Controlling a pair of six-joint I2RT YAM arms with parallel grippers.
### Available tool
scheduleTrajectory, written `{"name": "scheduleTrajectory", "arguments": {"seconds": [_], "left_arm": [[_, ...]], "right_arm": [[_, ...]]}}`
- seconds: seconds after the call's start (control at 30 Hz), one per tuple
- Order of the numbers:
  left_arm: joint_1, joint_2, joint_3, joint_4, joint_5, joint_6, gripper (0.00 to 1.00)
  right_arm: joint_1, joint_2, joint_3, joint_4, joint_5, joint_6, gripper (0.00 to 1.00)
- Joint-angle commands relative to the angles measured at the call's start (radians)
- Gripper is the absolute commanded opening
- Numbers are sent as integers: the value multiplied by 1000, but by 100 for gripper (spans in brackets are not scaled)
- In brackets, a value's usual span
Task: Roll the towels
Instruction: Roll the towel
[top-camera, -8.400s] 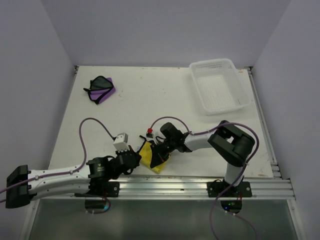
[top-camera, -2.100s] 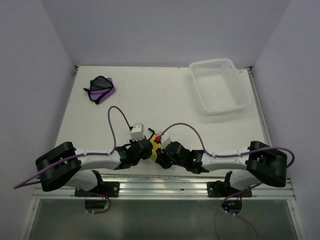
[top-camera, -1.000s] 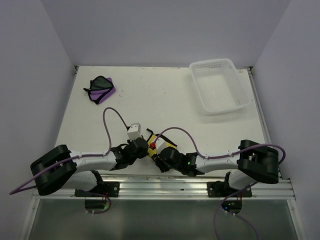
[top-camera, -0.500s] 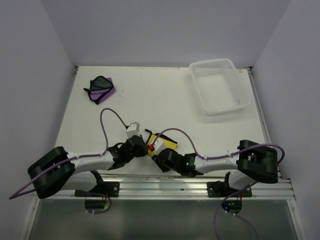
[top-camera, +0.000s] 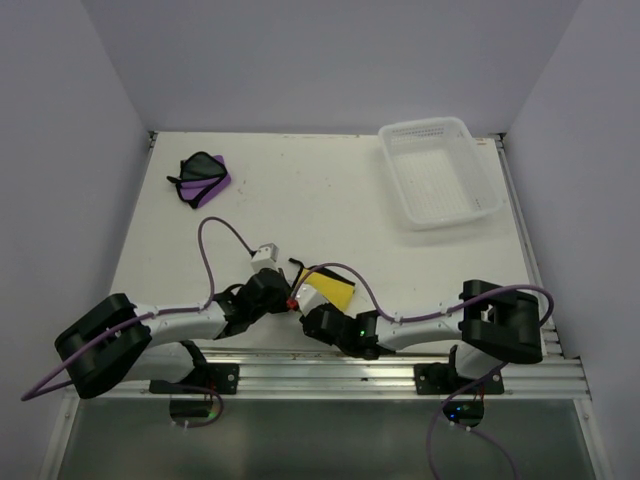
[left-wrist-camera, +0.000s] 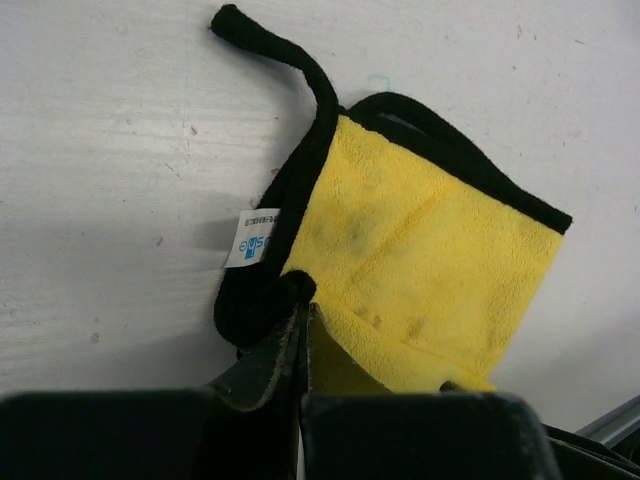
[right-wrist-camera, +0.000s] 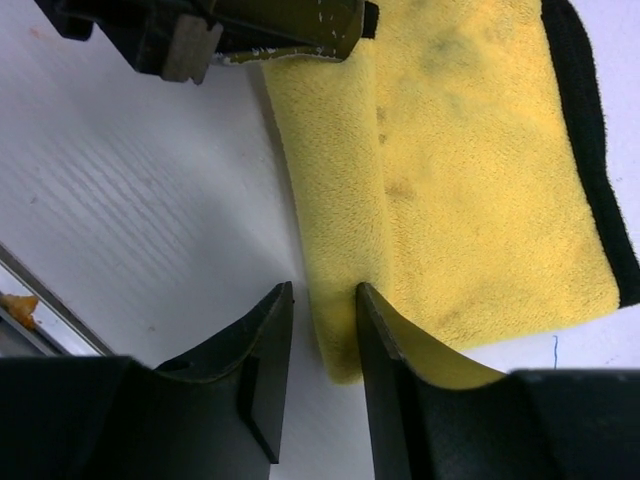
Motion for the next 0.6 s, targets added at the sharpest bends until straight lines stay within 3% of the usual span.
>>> {"name": "scheduleTrajectory", "arguments": {"seconds": [0.0, 0.23, 0.57], "left_arm": [[15, 17, -29, -32, 30, 38, 0], [31, 15, -39, -32, 36, 44, 0], [46, -29, -39, -66, 34, 58, 0]], "right_arm": [[2, 36, 0, -139, 77, 2, 34], [3, 35, 0, -163, 129, 13, 26], [5, 27, -1, -137, 103, -2, 4]]}}
